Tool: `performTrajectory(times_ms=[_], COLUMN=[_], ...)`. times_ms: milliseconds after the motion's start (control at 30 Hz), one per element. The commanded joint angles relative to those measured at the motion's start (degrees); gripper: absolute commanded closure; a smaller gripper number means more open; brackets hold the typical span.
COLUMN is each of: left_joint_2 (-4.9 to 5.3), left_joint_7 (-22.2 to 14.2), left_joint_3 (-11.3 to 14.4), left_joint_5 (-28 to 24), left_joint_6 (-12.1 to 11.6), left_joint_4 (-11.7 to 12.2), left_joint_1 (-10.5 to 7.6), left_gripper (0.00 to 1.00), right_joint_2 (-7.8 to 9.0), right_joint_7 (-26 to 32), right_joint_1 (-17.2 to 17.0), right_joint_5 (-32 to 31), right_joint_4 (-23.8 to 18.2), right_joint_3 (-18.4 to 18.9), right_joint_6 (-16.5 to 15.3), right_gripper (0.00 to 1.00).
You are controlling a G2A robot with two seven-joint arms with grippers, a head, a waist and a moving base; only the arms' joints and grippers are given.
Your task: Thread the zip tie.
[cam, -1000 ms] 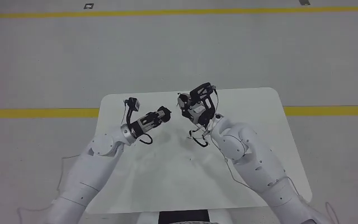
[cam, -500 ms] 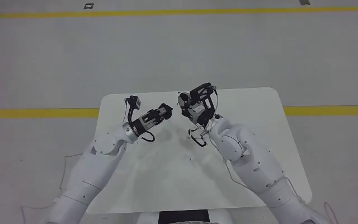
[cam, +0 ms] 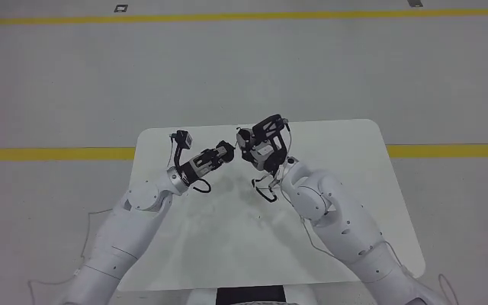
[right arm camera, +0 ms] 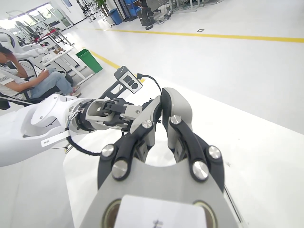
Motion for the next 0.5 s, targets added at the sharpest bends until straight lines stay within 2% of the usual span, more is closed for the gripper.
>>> performTrajectory(times_ms=[0,467], left_joint_2=[0.0,0.0], left_joint_7=[0.0,0.0], left_joint_3=[0.0,0.0], left_joint_5=[0.0,0.0], left_joint_6=[0.0,0.0], left_joint_4=[0.0,0.0], left_joint_1=[0.0,0.0], left_gripper=[1.0,1.0], right_joint_2=[-0.03,-0.14], right_joint_7=[0.4,2.2], right_joint_1=[-0.1,-1.1], right_joint_5=[-0.1,-0.3], right_joint_4=[-0.1,-1.4], right_joint_3=[0.0,0.8], right_joint_6=[-0.1,-1.1], right_gripper=[1.0,1.0])
